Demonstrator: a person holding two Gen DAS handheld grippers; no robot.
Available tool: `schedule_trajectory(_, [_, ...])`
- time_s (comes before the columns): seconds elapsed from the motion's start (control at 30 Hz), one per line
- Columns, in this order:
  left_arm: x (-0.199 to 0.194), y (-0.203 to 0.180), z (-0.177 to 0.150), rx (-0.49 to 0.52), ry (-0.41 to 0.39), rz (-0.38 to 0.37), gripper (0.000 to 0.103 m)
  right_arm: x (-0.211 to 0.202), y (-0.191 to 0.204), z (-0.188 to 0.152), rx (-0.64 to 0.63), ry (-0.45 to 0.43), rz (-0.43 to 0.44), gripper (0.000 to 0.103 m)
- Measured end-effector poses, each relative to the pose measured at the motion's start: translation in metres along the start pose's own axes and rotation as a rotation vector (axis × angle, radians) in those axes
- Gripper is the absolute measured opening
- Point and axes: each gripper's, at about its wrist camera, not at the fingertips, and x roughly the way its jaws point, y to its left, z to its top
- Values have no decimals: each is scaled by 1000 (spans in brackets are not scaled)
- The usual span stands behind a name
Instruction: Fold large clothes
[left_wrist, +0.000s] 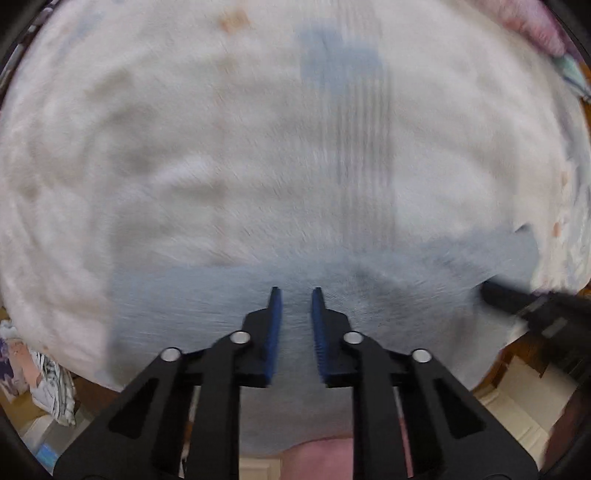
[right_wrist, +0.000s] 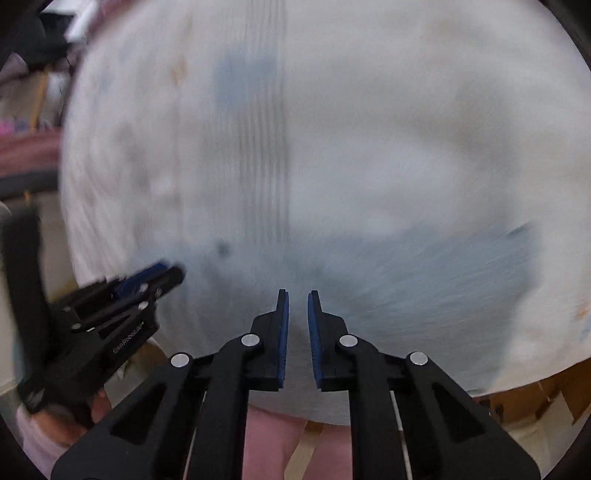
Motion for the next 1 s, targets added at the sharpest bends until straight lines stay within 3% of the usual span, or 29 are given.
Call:
schedule_trajectory(0.03, [23,-1,1,-13,35,20,15,36,-4,3,24,39,-54,5])
schedule_trajectory(0.07, [40,-2,4,-27,35,29,16,56,-9,7,54,42,-50,4])
schedule_trajectory(0.1, [40,-4,7,-29,4,40,16,63,-14,11,106,9,-26,0])
schedule_trajectory(0.2, [29,-12,17,-48,53,73,13,49,-12,16,197,55,-19,2])
schedule_trajectory(0.33, [0,-8,-1,-55,65,-18,12,5,0,-2,119,48,-9,7])
schedule_trajectory(0.4, [-3,-7,-18,-49,67,-21,12,1,3,-20,86,85,-6,7])
schedule_trajectory(0.5, [19,-6,-33,-63,43,-21,12,49,-7,-42,77,135,-71,0])
schedule_trajectory(0.57, [46,-10,-29,-56,62,2,13,84,-15,-42,67,125,-67,0])
schedule_trajectory(0.67, [33,-21,-23,-62,108,66,12,69,-13,-39,188,158,-68,0])
schedule_trajectory(0.7, [27,-23,-25,-53,109,68,12,56,-8,-42,178,157,-62,6])
schedule_trajectory(0.8, [7,-21,-49,-59,117,-12,12,34,9,-59,103,147,-43,6])
schedule_trajectory(0.87, [15,-14,-65,-116,161,-49,13,43,9,-71,78,172,-94,6])
schedule_trajectory(0.93, [44,-6,-75,-159,168,-11,13,82,-4,-78,82,225,-155,1])
schedule_trajectory(1.0, [59,-9,-73,-163,162,5,15,108,-19,-85,124,259,-161,0])
